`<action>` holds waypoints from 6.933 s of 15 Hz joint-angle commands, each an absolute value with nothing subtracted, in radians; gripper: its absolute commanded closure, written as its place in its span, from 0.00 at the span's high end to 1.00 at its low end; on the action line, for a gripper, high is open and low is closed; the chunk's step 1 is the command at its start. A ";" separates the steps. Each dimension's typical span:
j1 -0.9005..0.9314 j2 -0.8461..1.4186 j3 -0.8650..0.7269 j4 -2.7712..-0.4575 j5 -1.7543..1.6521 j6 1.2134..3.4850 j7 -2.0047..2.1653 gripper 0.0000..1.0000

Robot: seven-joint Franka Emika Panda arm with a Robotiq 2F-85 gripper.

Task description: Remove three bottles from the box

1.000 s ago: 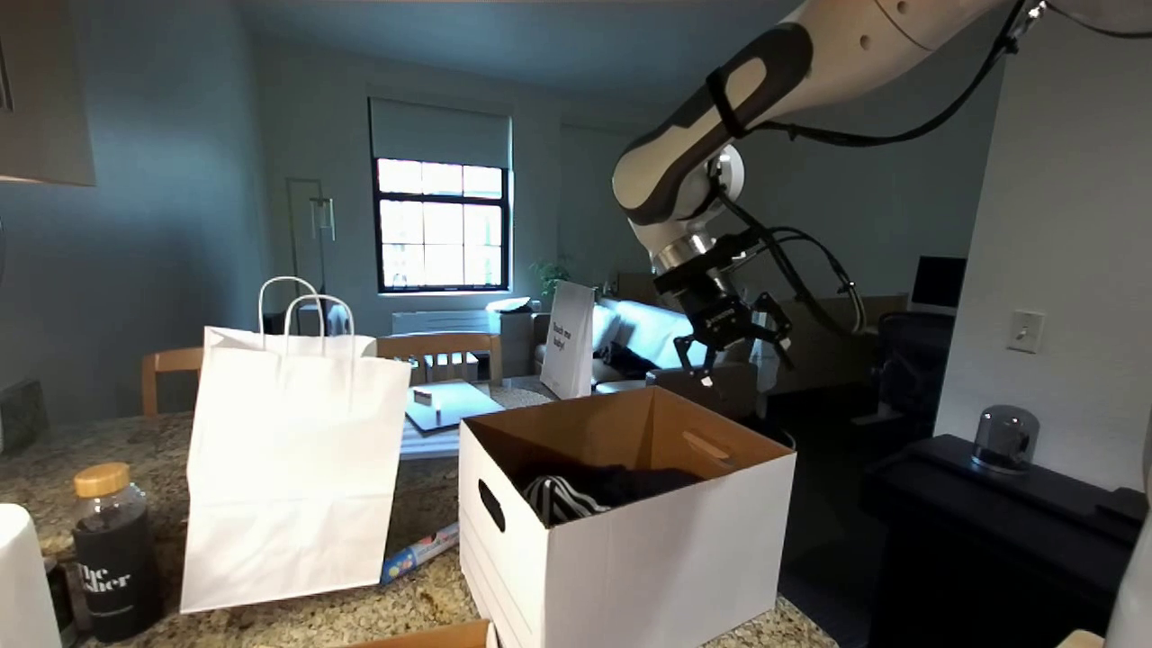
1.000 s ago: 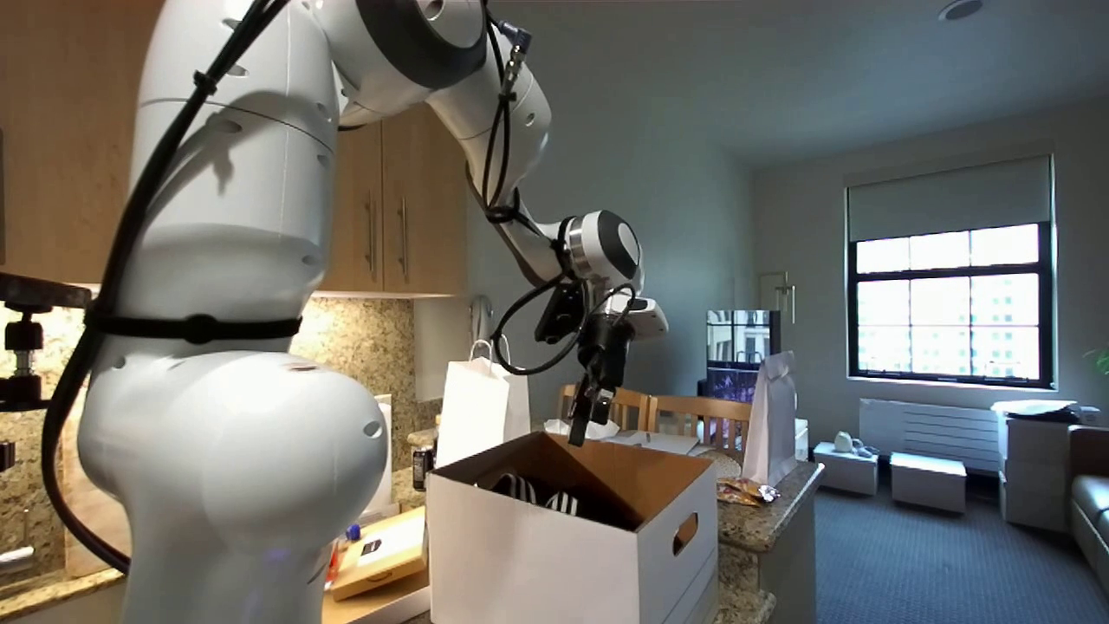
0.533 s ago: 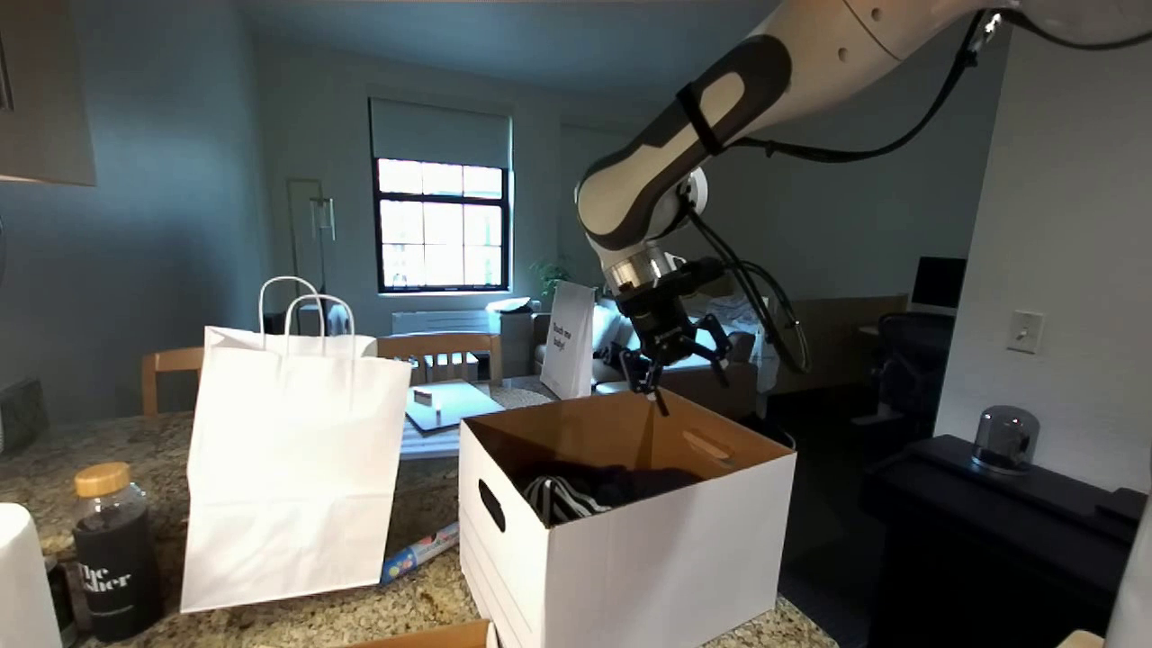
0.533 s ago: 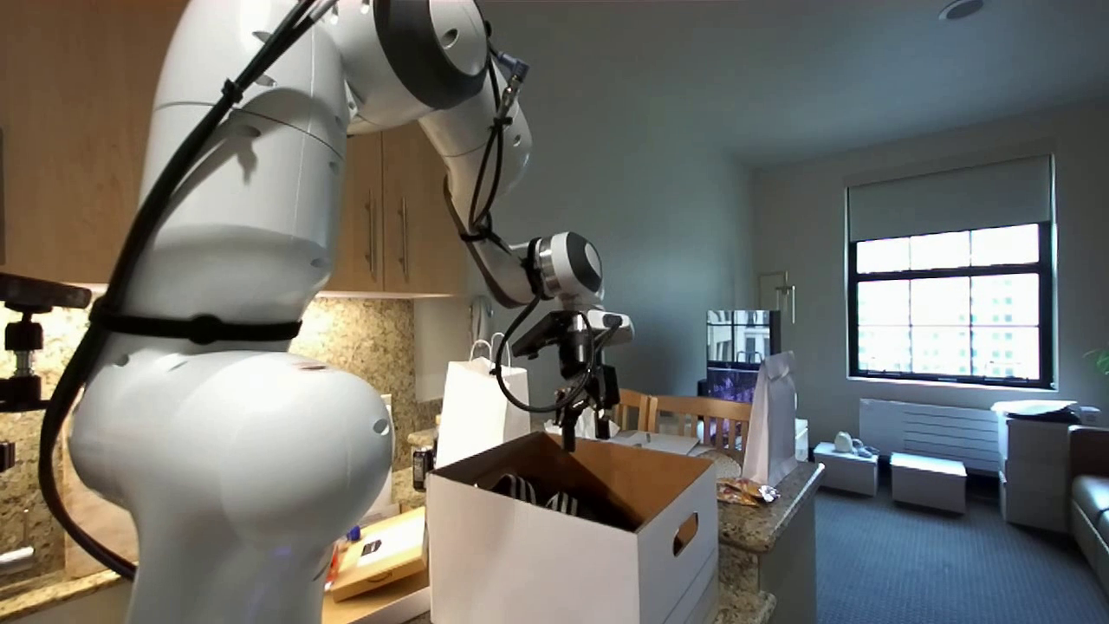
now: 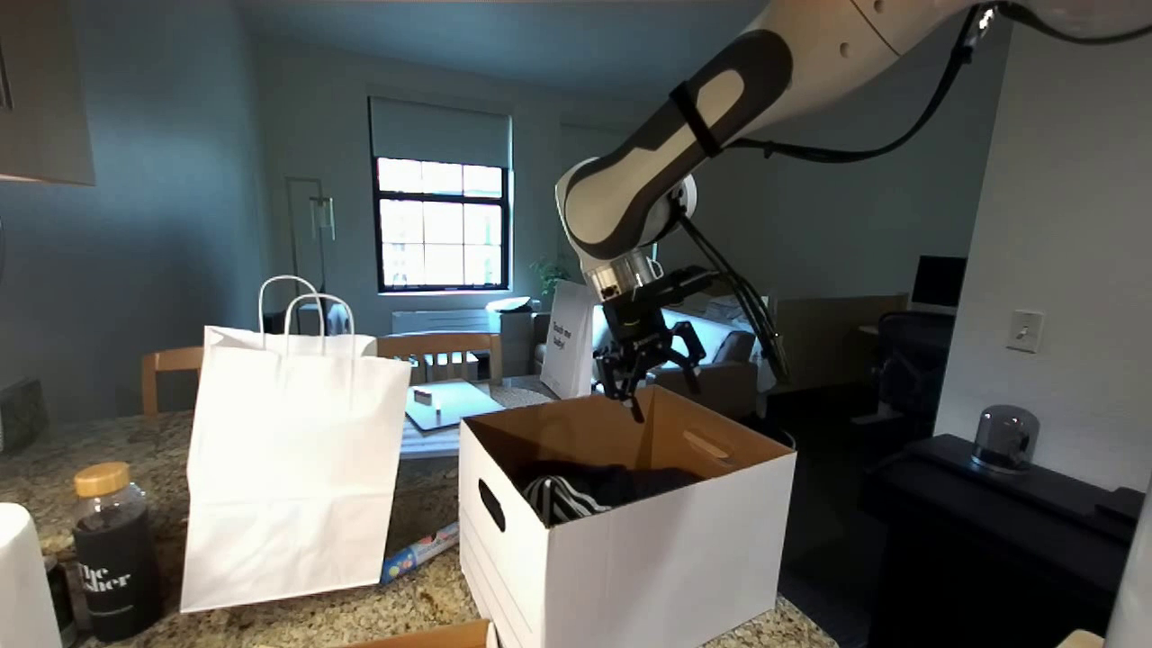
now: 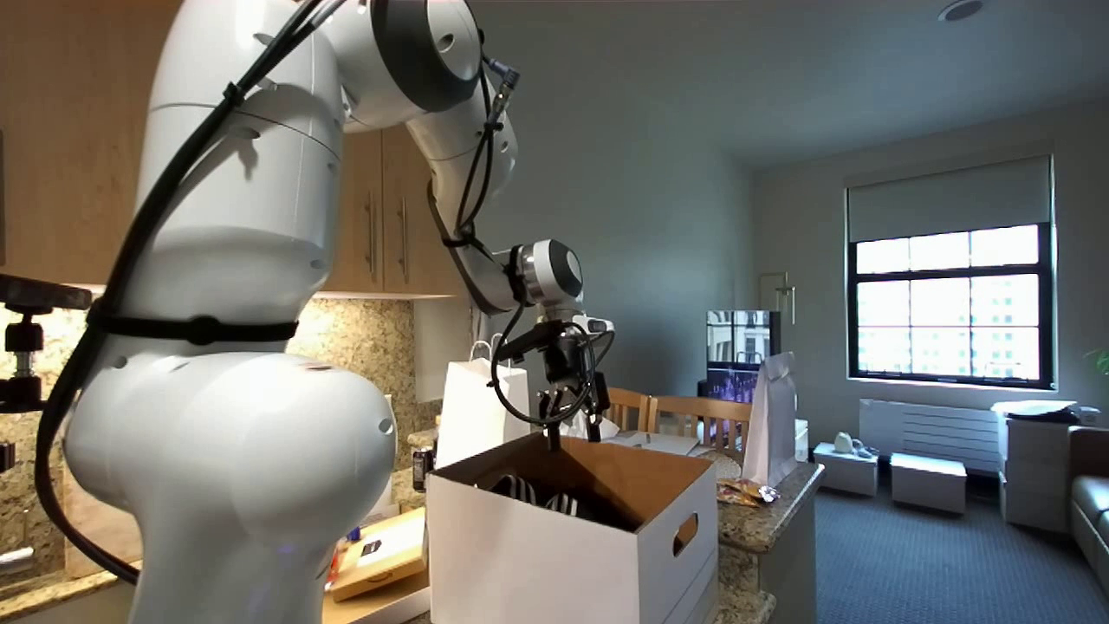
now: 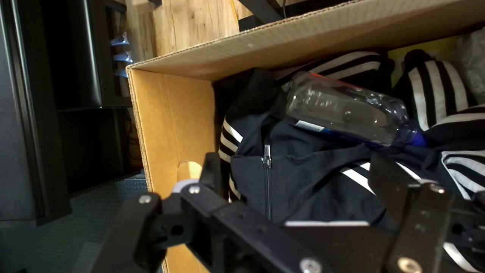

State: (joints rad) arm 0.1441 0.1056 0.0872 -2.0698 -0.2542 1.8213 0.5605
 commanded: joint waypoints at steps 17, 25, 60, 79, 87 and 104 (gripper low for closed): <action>0.124 0.235 0.080 -2.008 -0.376 1.981 -0.028 1.00; 0.109 0.230 0.130 -2.173 -0.349 2.233 -0.326 1.00; 0.243 0.284 0.160 -2.196 -0.436 2.185 -0.069 1.00; 0.266 0.360 0.153 -2.227 -0.433 2.164 -0.004 1.00; 0.290 0.368 0.147 -2.230 -0.422 2.168 0.069 1.00; 0.151 0.327 0.099 -2.254 -0.337 2.185 -0.048 1.00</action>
State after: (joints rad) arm 0.1866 0.3547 0.0991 -2.2175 -0.3815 2.1671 0.0016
